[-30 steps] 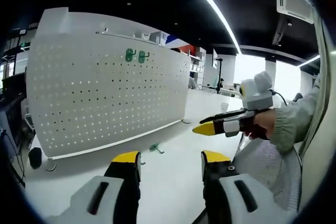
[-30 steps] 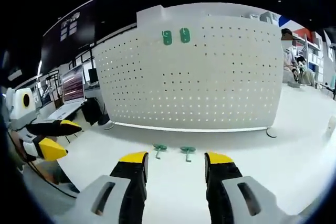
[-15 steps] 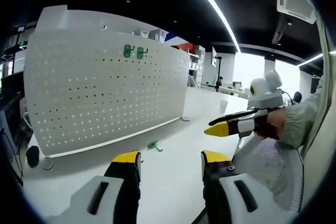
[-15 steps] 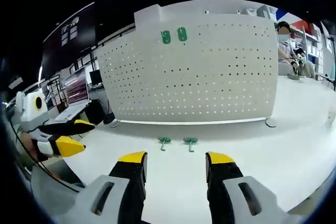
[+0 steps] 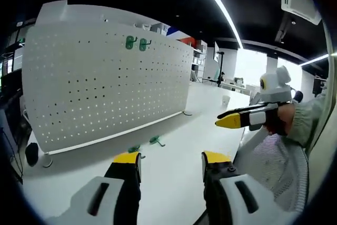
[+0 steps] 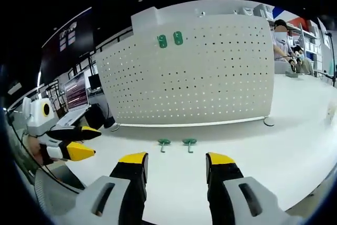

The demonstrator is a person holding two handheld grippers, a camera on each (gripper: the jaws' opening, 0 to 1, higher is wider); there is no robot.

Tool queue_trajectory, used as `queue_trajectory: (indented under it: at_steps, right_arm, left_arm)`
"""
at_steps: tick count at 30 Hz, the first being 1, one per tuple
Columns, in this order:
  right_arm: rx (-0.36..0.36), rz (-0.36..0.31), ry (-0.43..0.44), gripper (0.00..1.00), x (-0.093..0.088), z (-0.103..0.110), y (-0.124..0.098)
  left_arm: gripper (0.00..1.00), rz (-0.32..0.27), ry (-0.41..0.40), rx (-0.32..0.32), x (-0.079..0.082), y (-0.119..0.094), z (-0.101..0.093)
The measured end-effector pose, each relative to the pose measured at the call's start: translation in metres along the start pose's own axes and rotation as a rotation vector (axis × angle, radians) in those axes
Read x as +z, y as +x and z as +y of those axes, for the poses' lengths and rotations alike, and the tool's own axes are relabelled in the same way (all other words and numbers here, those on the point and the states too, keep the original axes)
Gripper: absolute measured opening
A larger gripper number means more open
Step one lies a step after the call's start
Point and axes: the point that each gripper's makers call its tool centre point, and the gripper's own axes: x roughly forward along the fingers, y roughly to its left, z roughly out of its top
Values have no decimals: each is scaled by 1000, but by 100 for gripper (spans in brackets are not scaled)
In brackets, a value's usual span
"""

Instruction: Insert the hook assembly into the mounting plate slot until the hook locks in place.

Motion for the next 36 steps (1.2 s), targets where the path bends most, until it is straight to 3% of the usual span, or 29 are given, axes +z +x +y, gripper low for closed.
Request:
queue_trajectory:
  at_steps: [9,13,17,21,26,36]
  right_arm:
    - [6,-1,13,42,-1,0,0]
    - [7,-2,18,42,0,0,0]
    - [9,1,24,42,-1,1,0]
    - [11,3,28,42,-1,2,0]
    - [15,4,27,42,1,4,0]
    - [14,9,32,42,1,4,-1]
  left_arm:
    - [44,85,65,5,-6,17,20]
    - [43,108,182,-4,0,29,28]
    - [43,116,203,-23,6,42,33]
    - [44,146,283,-50,6,55,40]
    - [46,214,355,-101,-4,73,49]
    - [42,306,428,-121,-23,106,77]
